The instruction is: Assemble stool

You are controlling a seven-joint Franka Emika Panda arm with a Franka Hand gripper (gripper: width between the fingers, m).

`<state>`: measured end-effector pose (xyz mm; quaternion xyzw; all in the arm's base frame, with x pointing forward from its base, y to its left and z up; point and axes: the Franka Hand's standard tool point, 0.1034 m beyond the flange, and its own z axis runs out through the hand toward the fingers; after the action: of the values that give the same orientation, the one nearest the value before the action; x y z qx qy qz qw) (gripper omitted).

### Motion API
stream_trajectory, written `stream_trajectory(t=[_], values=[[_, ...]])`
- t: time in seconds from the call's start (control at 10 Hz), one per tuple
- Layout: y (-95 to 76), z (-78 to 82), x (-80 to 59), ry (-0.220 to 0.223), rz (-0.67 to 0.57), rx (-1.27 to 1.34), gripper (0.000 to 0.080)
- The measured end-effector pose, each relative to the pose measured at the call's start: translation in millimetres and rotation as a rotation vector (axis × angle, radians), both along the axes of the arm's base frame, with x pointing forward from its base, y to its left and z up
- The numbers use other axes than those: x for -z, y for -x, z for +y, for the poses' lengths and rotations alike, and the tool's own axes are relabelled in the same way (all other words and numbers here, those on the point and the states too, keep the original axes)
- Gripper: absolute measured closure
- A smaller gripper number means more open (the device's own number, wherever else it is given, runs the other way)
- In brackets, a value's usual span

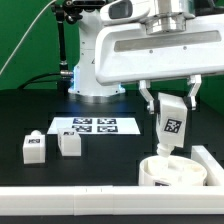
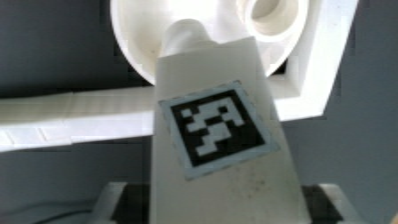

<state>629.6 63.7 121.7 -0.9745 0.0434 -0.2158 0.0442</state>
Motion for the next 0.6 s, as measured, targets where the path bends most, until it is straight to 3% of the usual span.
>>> stream_trajectory(t=[0.1, 0.3, 0.5, 0.6], values=[[1.2, -2.9, 2.5, 0.003, -0.005, -0.001, 0.0472], [-8.7, -21.2, -1.7, -0.035, 0.019, 0.03, 0.0472], [-14.3, -23.2, 1.4, -0.064, -0.021, 0.031, 0.0472], [-15.0, -15.8, 2.2, -0.078, -0.033, 0.044, 0.0472]])
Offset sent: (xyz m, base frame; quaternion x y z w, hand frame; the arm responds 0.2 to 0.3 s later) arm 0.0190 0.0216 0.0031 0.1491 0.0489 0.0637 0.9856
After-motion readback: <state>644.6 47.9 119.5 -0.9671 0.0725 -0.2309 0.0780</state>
